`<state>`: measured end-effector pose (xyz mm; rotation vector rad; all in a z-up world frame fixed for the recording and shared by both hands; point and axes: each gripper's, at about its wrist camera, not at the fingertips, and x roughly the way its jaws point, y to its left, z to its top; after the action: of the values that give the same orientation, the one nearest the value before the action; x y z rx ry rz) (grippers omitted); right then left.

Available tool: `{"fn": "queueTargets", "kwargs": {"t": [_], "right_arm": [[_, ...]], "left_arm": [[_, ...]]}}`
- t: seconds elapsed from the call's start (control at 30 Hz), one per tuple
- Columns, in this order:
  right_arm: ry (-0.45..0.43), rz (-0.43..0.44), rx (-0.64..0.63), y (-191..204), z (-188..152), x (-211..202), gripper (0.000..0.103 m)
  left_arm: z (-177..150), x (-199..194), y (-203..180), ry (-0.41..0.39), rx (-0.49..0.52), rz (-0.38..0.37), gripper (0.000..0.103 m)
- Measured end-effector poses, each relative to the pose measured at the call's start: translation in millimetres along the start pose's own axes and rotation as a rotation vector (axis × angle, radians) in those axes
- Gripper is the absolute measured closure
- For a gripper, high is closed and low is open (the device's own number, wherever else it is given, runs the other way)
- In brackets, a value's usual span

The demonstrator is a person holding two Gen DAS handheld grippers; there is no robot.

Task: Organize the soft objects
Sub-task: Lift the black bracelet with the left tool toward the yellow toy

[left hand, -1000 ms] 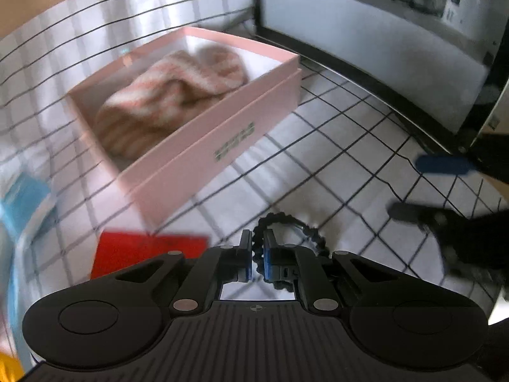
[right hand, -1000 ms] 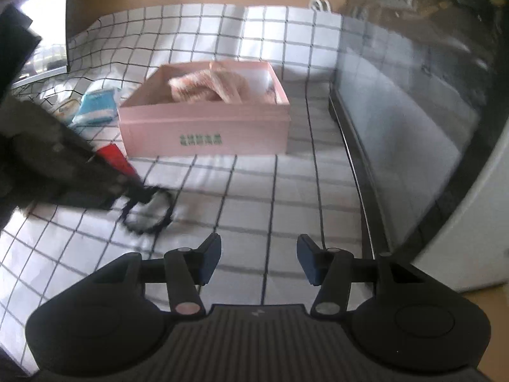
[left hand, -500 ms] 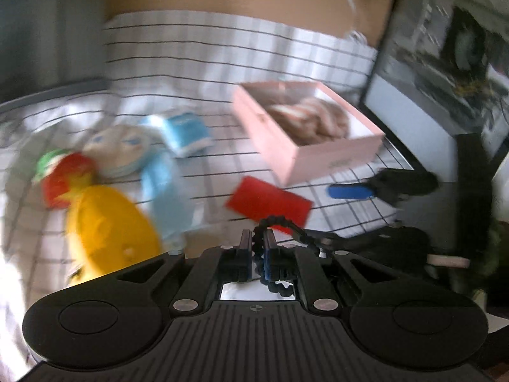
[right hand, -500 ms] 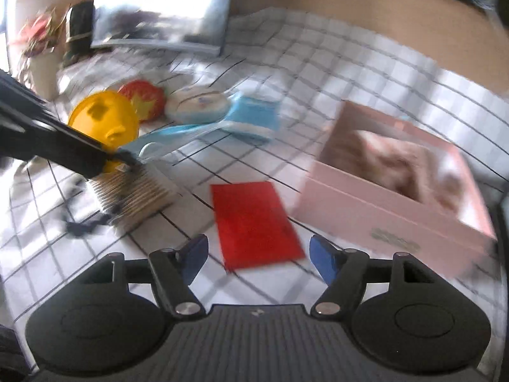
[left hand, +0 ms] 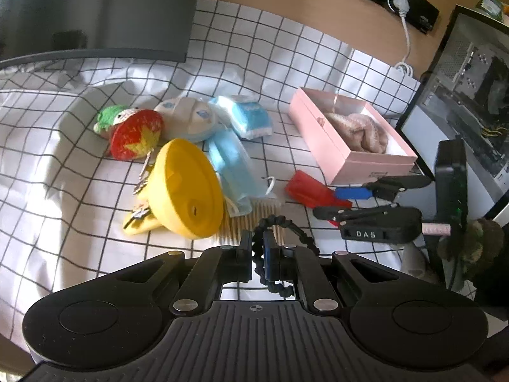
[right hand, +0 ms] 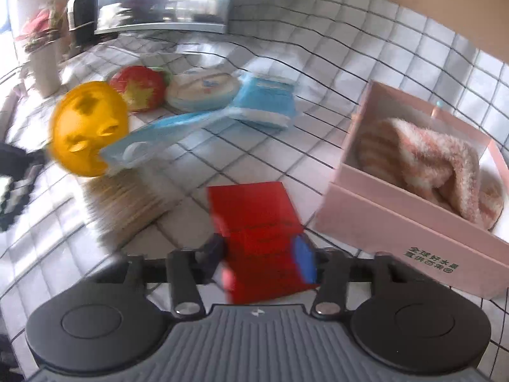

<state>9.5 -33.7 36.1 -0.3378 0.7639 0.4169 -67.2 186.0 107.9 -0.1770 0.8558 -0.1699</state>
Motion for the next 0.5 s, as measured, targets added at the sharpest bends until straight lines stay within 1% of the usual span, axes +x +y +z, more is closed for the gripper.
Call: {"fn": "queueTargets", "kwargs": {"t": [0.07, 0.2, 0.27, 0.33, 0.4, 0.43, 0.5], "right_arm": [[0.026, 0.050, -0.011, 6, -1, -6, 0.103], [0.022, 0.023, -0.023, 13, -10, -17, 0.103], [-0.001, 0.000, -0.015, 11, -12, -27, 0.101], [-0.024, -0.050, -0.039, 10, -12, -32, 0.087], [-0.034, -0.084, -0.049, 5, -11, -31, 0.041], [-0.042, -0.095, -0.044, 1, -10, -28, 0.037], [-0.031, -0.082, -0.038, -7, -8, -21, 0.037]], "left_arm": [[3, 3, -4, -0.003, 0.011, -0.014, 0.094], [6, 7, -13, -0.002, 0.055, -0.037, 0.094], [7, 9, -17, 0.002, 0.065, -0.053, 0.094], [7, 12, -20, 0.004, 0.070, -0.069, 0.094], [6, 14, -23, 0.006, 0.072, -0.081, 0.094], [5, 15, -23, 0.010, 0.072, -0.086, 0.094], [3, 16, -23, 0.001, 0.072, -0.093, 0.094]]}}
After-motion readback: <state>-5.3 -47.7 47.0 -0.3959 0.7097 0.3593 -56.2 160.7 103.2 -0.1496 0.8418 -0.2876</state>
